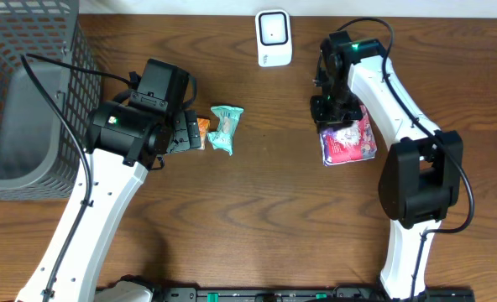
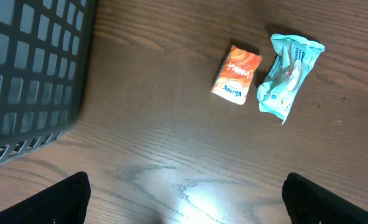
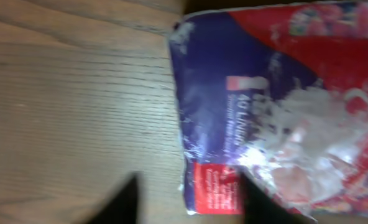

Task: Scan the item barcode
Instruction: 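Lower the pink pack onto the table and open the right gripper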

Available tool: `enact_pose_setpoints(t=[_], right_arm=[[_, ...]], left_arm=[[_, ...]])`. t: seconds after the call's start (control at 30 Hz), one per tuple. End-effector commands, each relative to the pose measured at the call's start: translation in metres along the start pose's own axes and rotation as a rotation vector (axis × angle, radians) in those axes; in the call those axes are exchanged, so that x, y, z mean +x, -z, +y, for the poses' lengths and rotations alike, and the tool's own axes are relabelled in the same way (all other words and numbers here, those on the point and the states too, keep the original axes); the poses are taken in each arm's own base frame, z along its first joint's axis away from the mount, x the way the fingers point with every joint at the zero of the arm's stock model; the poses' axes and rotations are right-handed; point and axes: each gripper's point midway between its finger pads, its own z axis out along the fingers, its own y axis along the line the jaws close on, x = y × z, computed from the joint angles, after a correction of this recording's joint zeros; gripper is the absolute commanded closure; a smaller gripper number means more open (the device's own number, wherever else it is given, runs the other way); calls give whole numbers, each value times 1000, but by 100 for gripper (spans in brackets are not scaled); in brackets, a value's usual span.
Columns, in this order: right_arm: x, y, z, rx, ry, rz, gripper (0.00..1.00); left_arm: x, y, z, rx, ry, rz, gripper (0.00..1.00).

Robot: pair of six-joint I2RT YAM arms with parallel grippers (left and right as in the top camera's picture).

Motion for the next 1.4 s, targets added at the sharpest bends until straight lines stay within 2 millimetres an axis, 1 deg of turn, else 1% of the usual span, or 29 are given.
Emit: enact_pose_setpoints(t=[0.0,0.1,0.23,0.4,0.5,0.6,0.63,0.67,0.7,0.77,0.8,0.93,1.03,1.23,1.37], right_arm=[[3,-4,-13,121,10,5,32],[4,-5,-13,171,26,0,30],[5,-8,-19,292,-4,-21,30],[11,-27,-16,391,12,-38,30],[13,-41,-21,460,-1,-66,31],[16,-52,-25,506,-17,-87,34],[17,-57,-25,511,-15,-90,36],[20,-61,-24,511,-11,-86,51],[21,-62,-24,511,-13,-83,70],[22,-63,-22,498,-21,-80,94],[22,-62,-20,484,-22,-76,99],[21,-52,-9,412,-29,-51,99],[16,-39,7,294,6,-30,99],[10,-4,55,-75,155,2,99],[9,12,82,-341,225,-1,99]], left_arm=[[-2,3,2,0,16,-10,2],[-2,3,2,0,16,-10,2],[-2,3,2,0,16,-10,2],[-2,3,2,0,16,-10,2],[-2,3,2,0,16,-10,2],[-2,3,2,0,16,-10,2],[-2,3,2,0,16,-10,2],[-2,3,2,0,16,-10,2],[-2,3,2,0,16,-10,2],[-2,3,2,0,16,-10,2],[-2,3,2,0,16,-10,2],[-2,3,2,0,16,-10,2],[-2,3,2,0,16,-10,2],[-2,3,2,0,16,-10,2],[-2,3,2,0,16,-10,2]])
